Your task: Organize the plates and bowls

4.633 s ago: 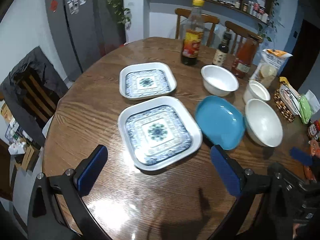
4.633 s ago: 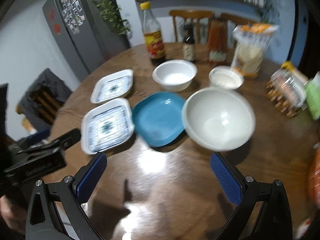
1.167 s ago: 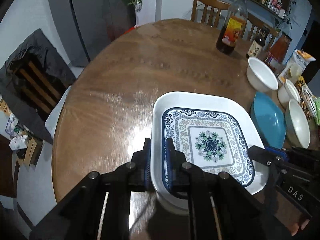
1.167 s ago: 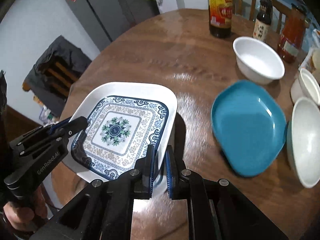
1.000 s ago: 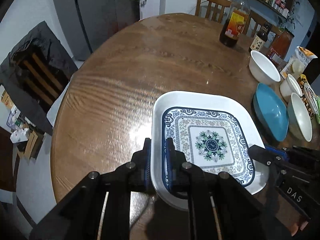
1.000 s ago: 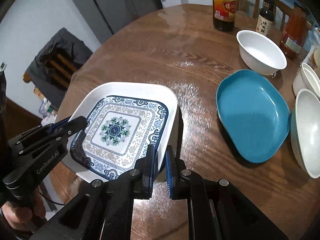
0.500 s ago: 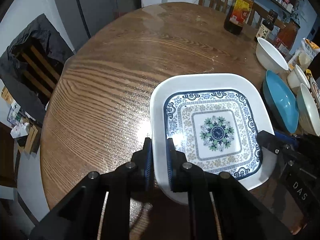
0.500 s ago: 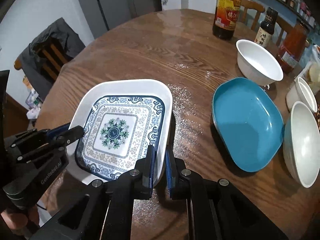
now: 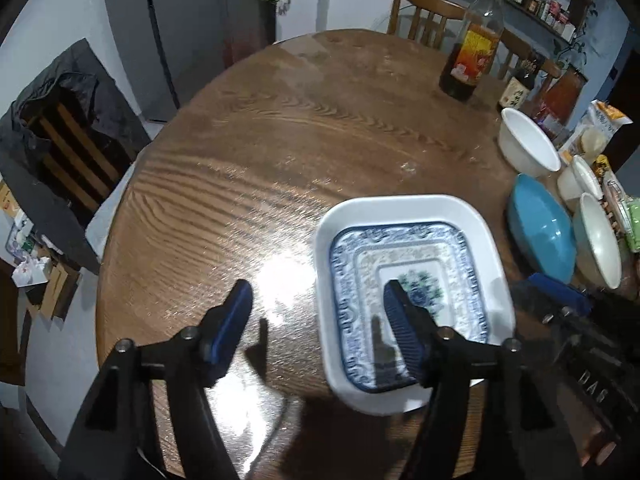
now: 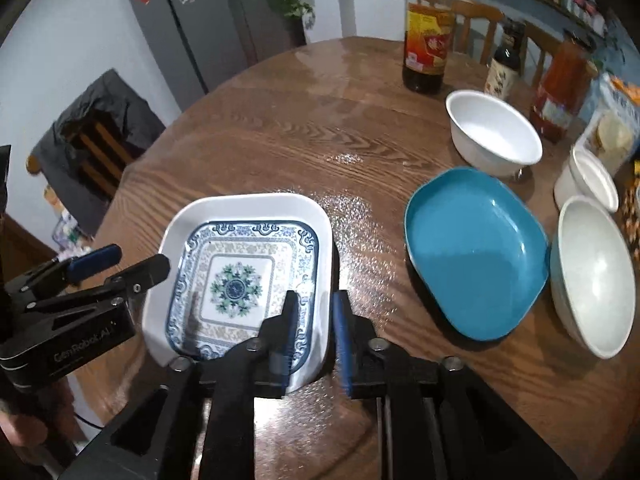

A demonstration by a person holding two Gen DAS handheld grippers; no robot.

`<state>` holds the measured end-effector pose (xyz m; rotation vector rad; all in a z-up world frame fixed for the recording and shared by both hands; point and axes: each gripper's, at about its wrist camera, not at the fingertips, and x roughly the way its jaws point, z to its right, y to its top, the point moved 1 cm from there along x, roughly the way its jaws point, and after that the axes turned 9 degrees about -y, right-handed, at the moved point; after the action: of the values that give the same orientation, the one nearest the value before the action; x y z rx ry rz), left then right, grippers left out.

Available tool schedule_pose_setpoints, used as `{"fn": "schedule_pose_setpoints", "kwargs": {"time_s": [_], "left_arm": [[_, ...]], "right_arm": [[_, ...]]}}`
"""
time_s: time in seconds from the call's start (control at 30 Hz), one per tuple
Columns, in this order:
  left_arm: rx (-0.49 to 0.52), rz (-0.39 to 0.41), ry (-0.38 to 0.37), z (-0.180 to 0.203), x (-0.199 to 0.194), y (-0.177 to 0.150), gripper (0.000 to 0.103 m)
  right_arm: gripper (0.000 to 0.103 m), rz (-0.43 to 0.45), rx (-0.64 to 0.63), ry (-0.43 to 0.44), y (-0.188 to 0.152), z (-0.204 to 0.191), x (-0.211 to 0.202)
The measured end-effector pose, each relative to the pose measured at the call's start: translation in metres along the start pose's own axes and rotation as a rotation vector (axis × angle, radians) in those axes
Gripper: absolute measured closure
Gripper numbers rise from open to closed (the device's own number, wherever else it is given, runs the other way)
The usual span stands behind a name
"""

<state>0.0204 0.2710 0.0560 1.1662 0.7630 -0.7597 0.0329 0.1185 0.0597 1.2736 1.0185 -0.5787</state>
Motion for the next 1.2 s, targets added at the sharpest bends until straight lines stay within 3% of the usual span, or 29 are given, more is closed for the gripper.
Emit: {"fn": "schedule_pose_setpoints", "kwargs": {"time_s": [0.1, 0.27, 0.53, 0.7, 0.9, 0.97, 1.03, 1.1, 1.17, 1.2], "left_arm": [[0.036, -0.007, -0.032, 0.018, 0.001, 0.003, 0.028], [0.081, -0.039, -0.086, 0.052, 0.006, -0.002, 0.026], [0.153, -0.018, -0.115, 0.116, 0.021, 0.000, 0.026], [0.193, 0.008, -0.056, 0.145, 0.053, 0.034, 0.026], [0.250, -0.075, -0.032, 0.162, 0.102, 0.059, 0.029], [0.270, -0.096, -0.020, 0.163, 0.112, 0.062, 0.033], [0.280, -0.139, 0.003, 0.164, 0.123, 0.062, 0.052], [0.255, -0.195, -0.041, 0.161, 0.132, 0.063, 0.065], [0.262, -0.196, -0.044, 0.163, 0.133, 0.064, 0.070], [0.275, -0.192, -0.039, 0.166, 0.132, 0.064, 0.080]], "right_arm": [[0.060, 0.007, 0.040, 0.012, -0.006, 0.009, -0.007], [0.059, 0.006, 0.096, 0.027, -0.019, 0.040, -0.023], [0.059, -0.021, 0.287, 0.004, -0.045, 0.133, -0.034], [0.059, -0.017, 0.389, 0.023, -0.044, 0.159, -0.015], [0.059, -0.002, 0.448, -0.009, -0.032, 0.154, 0.011], [0.059, -0.013, 0.441, -0.036, -0.029, 0.148, 0.018], [0.059, -0.037, 0.423, -0.067, -0.024, 0.140, 0.027], [0.059, -0.038, 0.412, -0.083, -0.020, 0.140, 0.031], [0.060, -0.042, 0.396, -0.104, -0.014, 0.137, 0.032], [0.067, -0.044, 0.391, -0.103, -0.012, 0.135, 0.032]]}}
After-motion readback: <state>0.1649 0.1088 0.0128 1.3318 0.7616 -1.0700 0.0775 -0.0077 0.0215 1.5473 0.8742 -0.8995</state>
